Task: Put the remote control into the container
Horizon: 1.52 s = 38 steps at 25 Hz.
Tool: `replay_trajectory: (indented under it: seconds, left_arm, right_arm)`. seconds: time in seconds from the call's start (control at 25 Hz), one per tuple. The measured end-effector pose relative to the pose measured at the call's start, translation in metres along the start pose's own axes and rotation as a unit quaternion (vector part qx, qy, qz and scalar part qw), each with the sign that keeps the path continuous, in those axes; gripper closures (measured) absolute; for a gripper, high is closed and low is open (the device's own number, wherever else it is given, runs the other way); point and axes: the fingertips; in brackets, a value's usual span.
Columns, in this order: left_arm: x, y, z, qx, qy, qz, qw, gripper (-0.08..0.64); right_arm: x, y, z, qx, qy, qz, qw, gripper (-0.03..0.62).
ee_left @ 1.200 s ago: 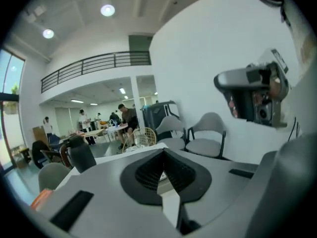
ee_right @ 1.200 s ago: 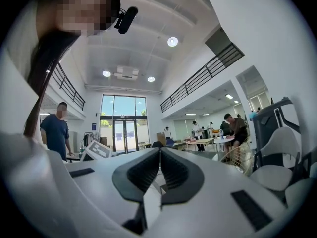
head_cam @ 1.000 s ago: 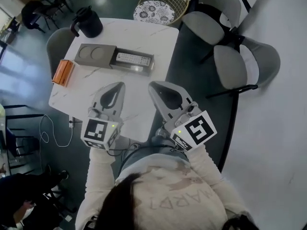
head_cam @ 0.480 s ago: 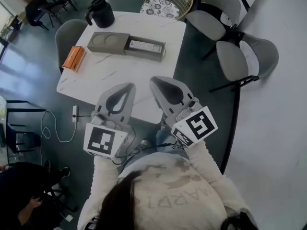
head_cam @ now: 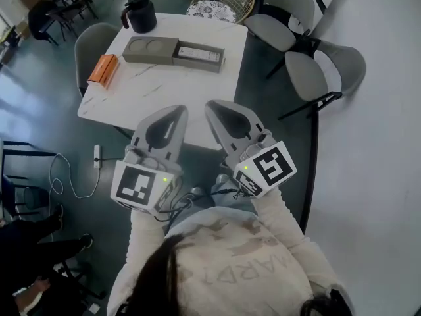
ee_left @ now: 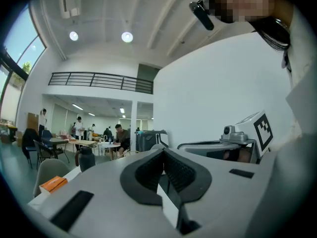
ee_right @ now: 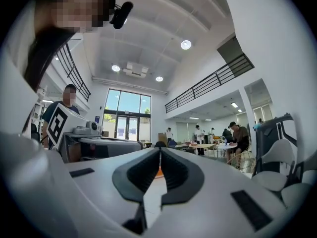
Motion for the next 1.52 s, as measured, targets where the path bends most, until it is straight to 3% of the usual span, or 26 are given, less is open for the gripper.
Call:
replay_trajectory:
  seconds: [0.4,1.52]
  left_arm:
    - [0.0,0.008,-0.006,0.008,0.01,-0.002,0.9999,0.548]
    - [-0.02,0.021,-0.001,-0.001,0.004,0.001,1.0,0.548]
  right_arm:
    - [0.003,0.019,0.002,-0.005,0.02,-0.017,1.0,0.572]
    - [-0.006,0.021,-0.014,-0.012,0.02,-0.015,1.0,0.574]
Point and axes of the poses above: the fingertips, and each gripper's own axes: z forward along the fingers, x to its left, y out of its top, and after that the axes turned 8 degrees about x, right-handed
